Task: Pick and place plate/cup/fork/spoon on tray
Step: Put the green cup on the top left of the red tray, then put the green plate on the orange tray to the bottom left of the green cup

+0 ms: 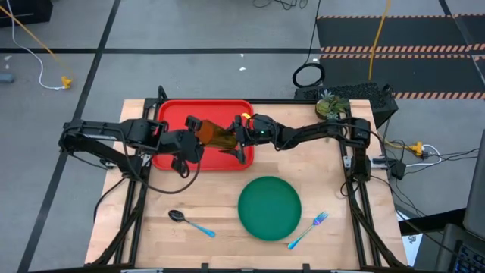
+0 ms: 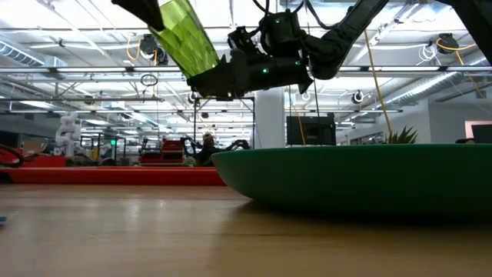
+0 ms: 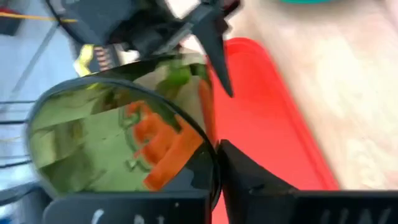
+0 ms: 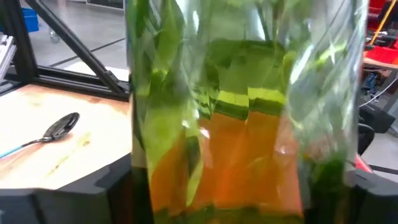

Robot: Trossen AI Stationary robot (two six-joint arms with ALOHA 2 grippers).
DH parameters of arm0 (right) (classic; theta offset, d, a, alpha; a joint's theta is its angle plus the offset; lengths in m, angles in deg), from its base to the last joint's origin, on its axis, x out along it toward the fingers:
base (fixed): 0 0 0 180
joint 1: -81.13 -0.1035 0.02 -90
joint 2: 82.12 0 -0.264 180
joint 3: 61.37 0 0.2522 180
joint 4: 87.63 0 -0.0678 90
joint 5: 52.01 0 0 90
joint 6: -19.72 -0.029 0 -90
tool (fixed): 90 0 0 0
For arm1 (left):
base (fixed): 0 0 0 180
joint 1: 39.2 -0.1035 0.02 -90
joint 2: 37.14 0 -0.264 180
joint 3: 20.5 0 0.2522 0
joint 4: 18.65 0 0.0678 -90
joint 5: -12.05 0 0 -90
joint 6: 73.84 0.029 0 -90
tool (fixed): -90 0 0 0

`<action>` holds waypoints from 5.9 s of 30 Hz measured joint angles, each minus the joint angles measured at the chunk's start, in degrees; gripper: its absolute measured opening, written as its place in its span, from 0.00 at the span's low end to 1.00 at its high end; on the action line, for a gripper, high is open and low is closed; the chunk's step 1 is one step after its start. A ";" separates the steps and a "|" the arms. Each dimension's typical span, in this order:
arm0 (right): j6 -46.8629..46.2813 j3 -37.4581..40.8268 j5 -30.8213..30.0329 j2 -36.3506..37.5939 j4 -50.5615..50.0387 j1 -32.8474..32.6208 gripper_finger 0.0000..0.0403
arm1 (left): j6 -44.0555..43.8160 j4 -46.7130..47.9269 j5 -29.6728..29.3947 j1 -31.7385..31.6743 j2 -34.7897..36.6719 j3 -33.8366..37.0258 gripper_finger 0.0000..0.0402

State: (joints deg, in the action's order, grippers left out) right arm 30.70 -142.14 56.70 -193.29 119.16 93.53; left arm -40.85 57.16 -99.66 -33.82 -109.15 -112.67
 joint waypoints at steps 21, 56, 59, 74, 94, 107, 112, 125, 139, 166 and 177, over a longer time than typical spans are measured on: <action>7.01 0.00 -10.72 17.09 -30.12 1.15 0.99 | -9.63 4.94 -0.52 -0.59 0.66 -0.02 0.02; 17.20 0.04 -13.17 32.97 -56.76 5.56 0.98 | -21.53 23.52 4.26 -42.75 -7.68 -11.69 0.05; 17.29 0.04 -13.19 32.97 -56.71 5.84 0.98 | -21.55 24.40 4.39 -44.76 -9.53 -11.69 0.04; 17.37 0.04 -13.17 32.95 -55.79 5.90 0.98 | -29.14 25.12 7.34 -51.40 -13.87 -9.38 0.08; 17.18 0.04 -12.98 32.93 -54.95 5.90 0.98 | -27.70 15.29 6.58 -55.80 -13.99 -0.74 0.09; 17.18 0.04 -12.97 32.93 -54.99 5.90 0.98 | -27.63 11.07 3.61 -57.95 -17.46 -0.74 0.09; 17.18 0.04 -12.95 32.93 -55.05 5.90 0.98 | -27.69 11.17 3.62 -58.40 -19.65 -0.74 0.09; 17.18 0.04 -12.95 32.93 -55.22 5.90 0.98 | -27.72 11.13 3.62 -58.90 -21.35 -0.74 0.09; 16.74 0.04 -12.95 32.93 -55.46 5.90 0.98 | -26.84 10.78 3.68 -60.28 -21.35 -0.74 0.09; 16.06 0.04 -12.93 32.93 -55.46 5.86 0.98 | -26.48 9.64 3.67 -60.28 -21.35 -0.74 0.29; 16.06 0.04 -12.93 32.93 -55.44 5.86 0.98 | -28.89 12.16 0.09 -57.02 -17.72 -0.76 0.30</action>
State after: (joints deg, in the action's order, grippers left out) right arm 46.77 -142.09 43.77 -160.36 63.72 99.39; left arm -69.74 69.32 -99.56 -90.84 -126.86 -113.43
